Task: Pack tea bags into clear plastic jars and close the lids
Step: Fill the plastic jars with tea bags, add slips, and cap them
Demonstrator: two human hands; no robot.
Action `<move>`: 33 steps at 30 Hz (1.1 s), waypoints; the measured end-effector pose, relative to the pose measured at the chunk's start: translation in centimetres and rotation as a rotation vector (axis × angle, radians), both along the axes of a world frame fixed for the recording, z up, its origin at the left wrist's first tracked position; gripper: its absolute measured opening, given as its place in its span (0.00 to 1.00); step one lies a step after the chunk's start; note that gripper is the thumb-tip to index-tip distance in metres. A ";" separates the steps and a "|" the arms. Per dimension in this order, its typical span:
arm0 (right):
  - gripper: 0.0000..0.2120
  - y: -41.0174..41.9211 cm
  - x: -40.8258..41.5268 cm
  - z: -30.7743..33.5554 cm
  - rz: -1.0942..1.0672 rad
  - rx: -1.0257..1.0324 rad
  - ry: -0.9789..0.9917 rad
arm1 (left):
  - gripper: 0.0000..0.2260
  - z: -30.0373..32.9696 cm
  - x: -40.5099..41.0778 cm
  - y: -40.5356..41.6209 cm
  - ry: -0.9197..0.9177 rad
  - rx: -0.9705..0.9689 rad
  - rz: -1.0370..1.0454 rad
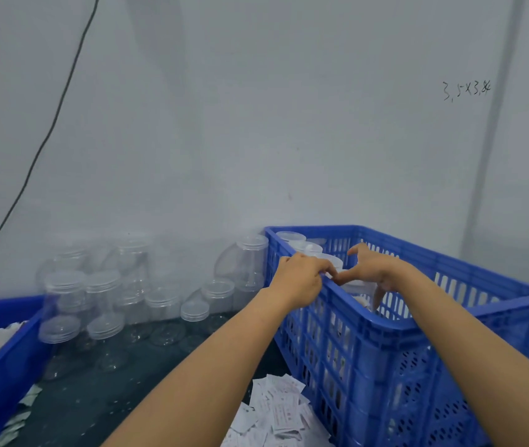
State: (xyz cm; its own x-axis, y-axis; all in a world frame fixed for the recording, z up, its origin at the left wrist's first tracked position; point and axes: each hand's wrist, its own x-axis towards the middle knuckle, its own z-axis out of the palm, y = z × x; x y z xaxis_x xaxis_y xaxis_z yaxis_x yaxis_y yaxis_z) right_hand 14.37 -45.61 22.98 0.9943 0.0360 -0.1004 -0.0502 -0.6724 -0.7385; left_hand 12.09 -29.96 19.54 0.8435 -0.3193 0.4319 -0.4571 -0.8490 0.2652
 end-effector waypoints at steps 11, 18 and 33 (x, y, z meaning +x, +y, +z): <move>0.29 -0.4 0.3 -0.1 0.041 0.132 0.092 | 0.22 -0.8 -0.4 0.2 -0.019 0.139 -0.018; 0.34 0.8 0.4 0.1 -0.035 -0.074 0.142 | 0.27 -1.9 -1.1 1.4 -0.106 0.079 -0.072; 0.04 16.3 -4.0 1.8 0.200 0.009 -0.324 | 0.20 -7.5 -2.2 13.8 -0.104 -0.976 0.285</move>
State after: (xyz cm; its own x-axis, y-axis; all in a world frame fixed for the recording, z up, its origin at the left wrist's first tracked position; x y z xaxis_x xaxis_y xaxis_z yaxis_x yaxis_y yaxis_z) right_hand 10.40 -29.31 24.83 0.9478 0.2319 0.2189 0.3181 -0.6389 -0.7005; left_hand 9.86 -16.11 12.09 0.7768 0.4176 0.4713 -0.3317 -0.3649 0.8700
